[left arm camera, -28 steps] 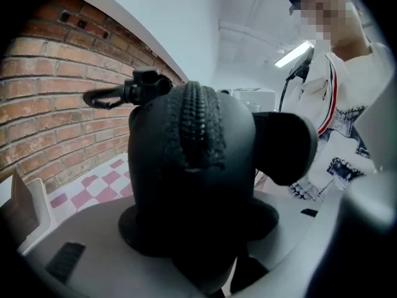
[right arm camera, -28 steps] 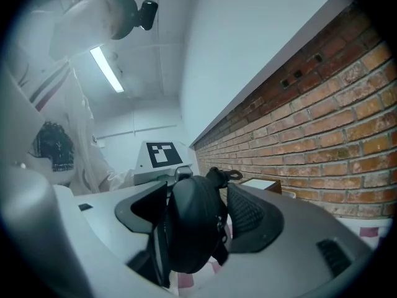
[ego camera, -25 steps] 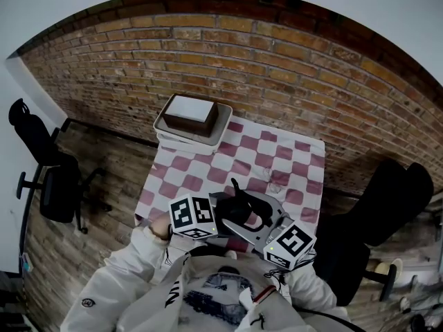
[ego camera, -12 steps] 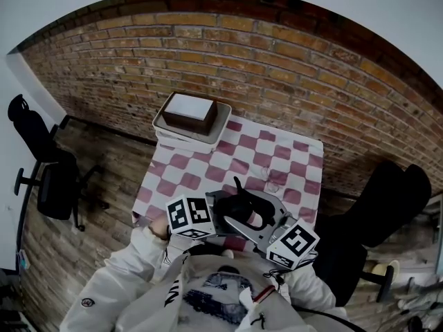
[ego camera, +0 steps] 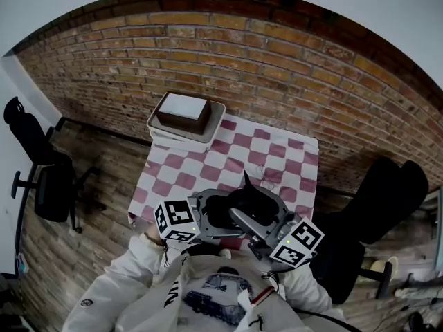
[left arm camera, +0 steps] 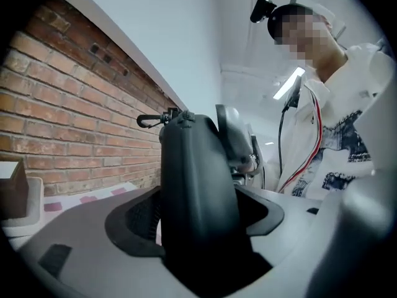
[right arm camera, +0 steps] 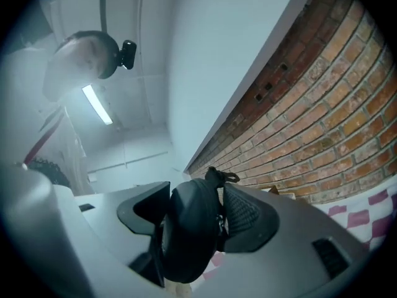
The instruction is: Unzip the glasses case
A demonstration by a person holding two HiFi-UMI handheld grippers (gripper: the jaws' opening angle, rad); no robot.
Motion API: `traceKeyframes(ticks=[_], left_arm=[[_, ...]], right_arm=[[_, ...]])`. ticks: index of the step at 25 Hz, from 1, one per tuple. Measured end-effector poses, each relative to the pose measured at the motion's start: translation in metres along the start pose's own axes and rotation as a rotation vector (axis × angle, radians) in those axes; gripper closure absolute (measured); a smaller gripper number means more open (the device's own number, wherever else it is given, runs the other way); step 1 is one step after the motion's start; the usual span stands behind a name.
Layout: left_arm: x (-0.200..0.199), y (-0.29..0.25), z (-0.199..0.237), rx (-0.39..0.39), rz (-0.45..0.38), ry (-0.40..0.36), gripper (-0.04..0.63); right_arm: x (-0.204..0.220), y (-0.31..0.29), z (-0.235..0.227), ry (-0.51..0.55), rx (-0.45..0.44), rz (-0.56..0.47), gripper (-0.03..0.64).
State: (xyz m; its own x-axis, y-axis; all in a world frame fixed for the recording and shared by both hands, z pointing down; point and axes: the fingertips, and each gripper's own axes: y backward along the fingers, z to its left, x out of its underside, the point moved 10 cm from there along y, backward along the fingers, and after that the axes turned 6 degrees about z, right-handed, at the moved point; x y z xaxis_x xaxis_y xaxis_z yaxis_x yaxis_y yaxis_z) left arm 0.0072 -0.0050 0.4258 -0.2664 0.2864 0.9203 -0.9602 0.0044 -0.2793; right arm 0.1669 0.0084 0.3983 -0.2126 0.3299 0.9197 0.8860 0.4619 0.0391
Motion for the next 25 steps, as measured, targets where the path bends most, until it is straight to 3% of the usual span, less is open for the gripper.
traceKeyframes(ticks=[16, 25], left_arm=[[0.002, 0.019, 0.003, -0.050, -0.236, 0.122, 0.256], [0.006, 0.026, 0.003, -0.077, -0.262, 0.134, 0.259]], right_arm=[[0.008, 0.002, -0.016, -0.173, 0.006, -0.138, 0.334], [0.017, -0.005, -0.020, -0.244, 0.013, -0.172, 0.334]])
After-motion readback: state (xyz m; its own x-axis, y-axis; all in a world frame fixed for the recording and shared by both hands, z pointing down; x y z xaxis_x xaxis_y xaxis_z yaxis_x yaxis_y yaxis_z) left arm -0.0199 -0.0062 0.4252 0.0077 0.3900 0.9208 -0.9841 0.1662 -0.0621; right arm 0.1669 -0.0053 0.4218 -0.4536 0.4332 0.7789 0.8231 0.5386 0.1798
